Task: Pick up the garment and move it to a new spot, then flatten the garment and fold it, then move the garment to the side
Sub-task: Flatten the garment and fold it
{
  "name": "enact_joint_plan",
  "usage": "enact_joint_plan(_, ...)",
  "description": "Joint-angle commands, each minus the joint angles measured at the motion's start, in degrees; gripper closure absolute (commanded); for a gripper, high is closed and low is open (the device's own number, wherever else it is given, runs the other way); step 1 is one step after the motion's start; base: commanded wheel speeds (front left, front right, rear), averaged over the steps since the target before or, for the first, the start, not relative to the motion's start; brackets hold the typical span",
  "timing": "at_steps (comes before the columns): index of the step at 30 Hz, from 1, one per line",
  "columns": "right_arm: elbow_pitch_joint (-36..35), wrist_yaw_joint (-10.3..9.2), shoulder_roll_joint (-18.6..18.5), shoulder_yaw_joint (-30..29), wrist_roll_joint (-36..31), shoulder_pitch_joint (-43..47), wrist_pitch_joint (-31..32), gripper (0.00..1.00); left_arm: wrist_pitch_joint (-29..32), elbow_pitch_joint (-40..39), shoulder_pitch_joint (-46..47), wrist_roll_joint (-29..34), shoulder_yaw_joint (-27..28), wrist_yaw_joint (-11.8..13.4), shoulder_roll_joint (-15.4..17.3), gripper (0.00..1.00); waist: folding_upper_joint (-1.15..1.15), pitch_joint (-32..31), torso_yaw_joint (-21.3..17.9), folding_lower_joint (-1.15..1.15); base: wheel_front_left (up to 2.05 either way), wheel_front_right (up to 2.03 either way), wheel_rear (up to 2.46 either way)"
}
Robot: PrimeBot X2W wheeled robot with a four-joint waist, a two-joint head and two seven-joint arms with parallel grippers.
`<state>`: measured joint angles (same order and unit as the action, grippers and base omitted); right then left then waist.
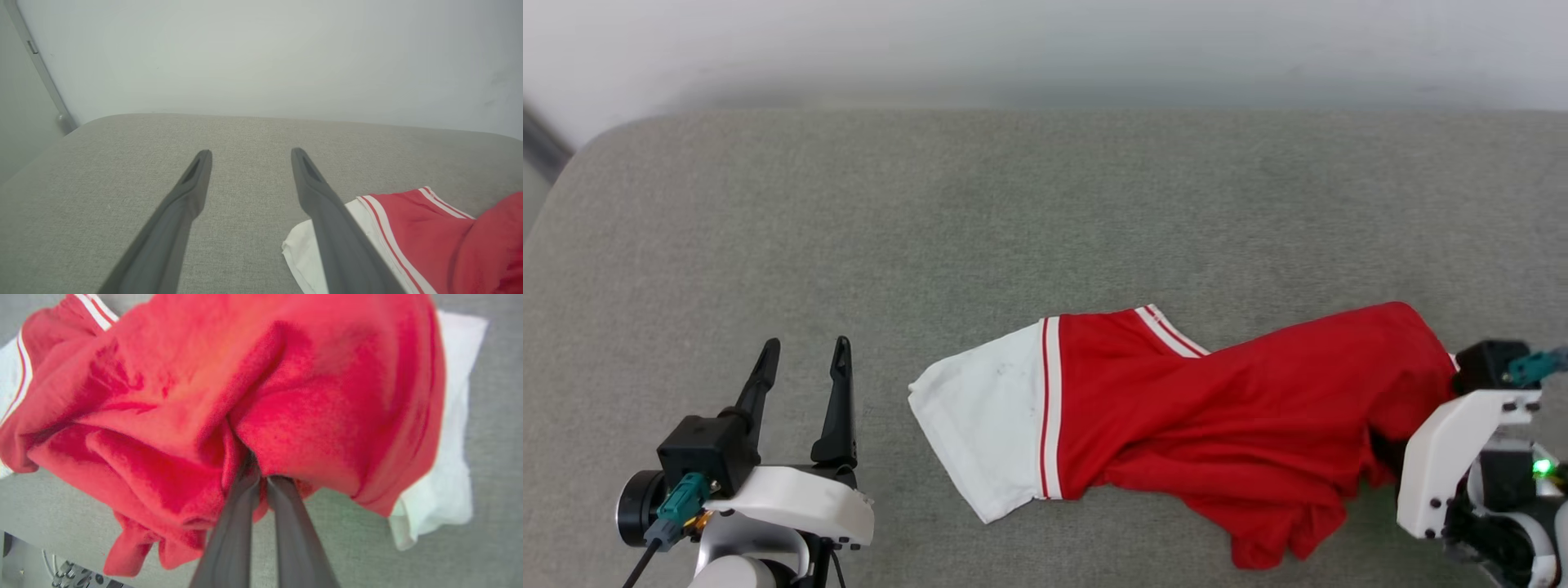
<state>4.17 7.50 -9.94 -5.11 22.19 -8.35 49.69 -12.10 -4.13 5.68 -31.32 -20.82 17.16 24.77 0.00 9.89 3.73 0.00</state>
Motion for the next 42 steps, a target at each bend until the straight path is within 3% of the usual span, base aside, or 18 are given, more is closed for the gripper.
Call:
enact_joint_plan(1,-1.50,-0.02,-0.73,0.24,0.04,-0.73,-0.41,1.00,0.10,-0.28,-0.40,0.31,-0.03,0.23,0.15,0.00,0.00,-0.89,-0.85,0.00,0.00,0.00,0.00)
enact_joint_plan(8,-13.92,-0.01,-1.60,3.79,-0.55,1.87,-0.99,1.00,0.69,-1.11,-1.09,0.00,-0.19,0.51,0.69,0.00,0.00,-2.47,-2.50,0.00,0.00,0.00,0.00)
enact_joint_plan(13,-19.33,-0.01,-2.20,12.41,-0.20,6.70,0.96,1.00,0.96,-1.46,-1.55,-0.15,-0.40,0.65,0.74,0.00,0.00,-3.06,-2.72,0.00,0.00,0.00,0.00)
enact_joint_plan(18,-16.88,-0.02,-1.90,21.51,0.58,11.96,1.67,1.00,0.97,-1.39,-1.57,-0.40,-0.74,0.65,0.38,0.00,0.00,-3.16,-2.51,0.00,0.00,0.00,0.00)
enact_joint_plan(22,-12.15,-0.01,-0.19,24.34,1.34,14.03,-1.03,1.00,0.85,-1.03,-1.15,-0.53,-1.23,0.22,0.16,0.00,0.00,-3.13,-2.10,0.00,0.00,0.00,0.00)
enact_joint_plan(23,-11.22,-0.01,0.31,24.27,1.43,14.24,-2.37,0.72,0.83,-0.90,-1.08,-0.54,-1.34,0.14,0.16,0.00,0.00,-3.18,-1.96,0.00,0.00,0.00,0.00)
enact_joint_plan(24,-10.59,-0.01,0.55,24.19,0.87,14.17,-4.00,0.00,0.84,-0.77,-1.04,-0.58,-1.41,0.12,0.17,0.00,0.00,-3.25,-1.83,0.00,0.00,0.00,0.00)
enact_joint_plan(34,-15.21,-0.01,2.20,24.76,0.22,12.88,-29.61,0.00,0.69,-0.03,-2.26,-0.87,-1.36,0.57,0.61,0.00,0.00,-5.20,-2.01,0.00,0.00,0.00,0.00)
enact_joint_plan(42,-19.92,-0.01,3.34,21.34,-2.15,12.57,-39.11,0.00,1.11,-0.78,-3.27,-0.70,-1.66,1.27,0.91,0.00,0.00,-6.99,-2.92,0.00,0.00,0.00,0.00)
